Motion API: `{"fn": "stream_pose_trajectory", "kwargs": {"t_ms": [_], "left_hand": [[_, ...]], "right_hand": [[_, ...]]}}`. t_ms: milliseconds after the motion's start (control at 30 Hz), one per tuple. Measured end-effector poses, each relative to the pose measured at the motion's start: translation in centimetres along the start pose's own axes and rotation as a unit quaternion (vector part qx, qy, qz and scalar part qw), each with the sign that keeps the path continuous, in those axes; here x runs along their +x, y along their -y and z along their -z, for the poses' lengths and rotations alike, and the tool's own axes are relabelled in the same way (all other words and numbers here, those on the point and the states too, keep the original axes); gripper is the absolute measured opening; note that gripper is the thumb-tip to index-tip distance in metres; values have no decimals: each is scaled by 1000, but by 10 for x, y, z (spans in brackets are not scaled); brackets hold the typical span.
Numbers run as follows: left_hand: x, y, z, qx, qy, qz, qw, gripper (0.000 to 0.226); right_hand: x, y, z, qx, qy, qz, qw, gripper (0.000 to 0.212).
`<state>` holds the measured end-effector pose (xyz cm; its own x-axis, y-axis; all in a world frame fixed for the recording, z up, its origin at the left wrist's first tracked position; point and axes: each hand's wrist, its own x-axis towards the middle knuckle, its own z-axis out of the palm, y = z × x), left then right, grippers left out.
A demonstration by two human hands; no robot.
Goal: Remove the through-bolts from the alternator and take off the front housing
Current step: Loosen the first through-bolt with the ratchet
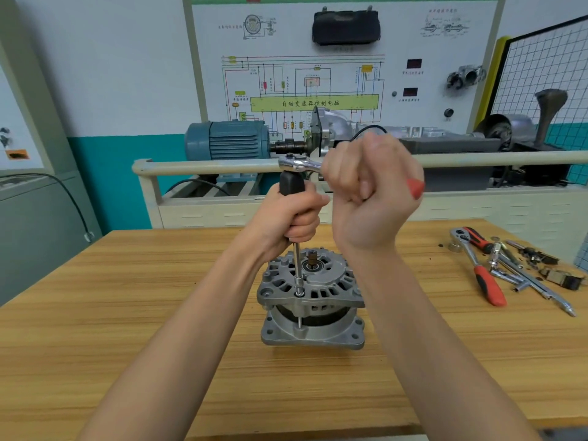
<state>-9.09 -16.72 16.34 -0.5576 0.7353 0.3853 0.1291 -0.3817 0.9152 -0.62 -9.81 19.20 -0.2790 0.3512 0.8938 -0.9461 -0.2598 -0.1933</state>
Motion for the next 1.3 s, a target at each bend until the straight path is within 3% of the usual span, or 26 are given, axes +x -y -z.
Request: {"fn": "stream_pose_trajectory", "kwargs": {"t_ms": [100, 167, 300, 433, 567, 667, 767, 867, 933, 1000, 1167, 1300], "left_hand": [[-1, 1, -4, 36, -54, -16, 998, 33], [-2, 0, -3, 39, -46, -17, 998, 32], [-3, -6, 4, 31, -4, -4, 1000, 34], [-5, -10, 2, -7, 11, -24, 1000, 32], [-6, -15, 1, -33, 107, 32, 993, 43], [-4, -14, -4, -4, 34, 31, 999, 53], [-1, -11, -11, 21, -83, 17, 996, 57], [3, -8, -18, 53, -185, -6, 981, 46], [5, -6, -21, 74, -207, -18, 975, 40], [5, -5, -18, 71, -173, -17, 982, 38], [-2, -14, 5, 13, 44, 18, 999, 31], [-3, -16, 3, -3, 79, 33, 996, 35]], "right_hand": [[-10, -7, -12, -99, 9, 51, 994, 35], [-9, -7, -12, -83, 3, 40, 996, 38], [10, 0, 5, 71, -12, -57, 996, 52], [22, 1, 19, 220, -92, -169, 956, 51], [22, 3, 25, 279, -100, -182, 938, 51], [16, 4, 21, 217, -70, -142, 963, 51], [9, 0, 7, 69, -21, -68, 995, 51], [-1, -6, -5, -76, -12, 15, 997, 42], [-5, -7, -9, -110, -11, 35, 993, 37], [-6, -5, -6, -86, -10, 24, 996, 42], [8, 2, 9, 42, 4, -57, 997, 48], [21, 4, 20, 186, -63, -156, 968, 51]]}}
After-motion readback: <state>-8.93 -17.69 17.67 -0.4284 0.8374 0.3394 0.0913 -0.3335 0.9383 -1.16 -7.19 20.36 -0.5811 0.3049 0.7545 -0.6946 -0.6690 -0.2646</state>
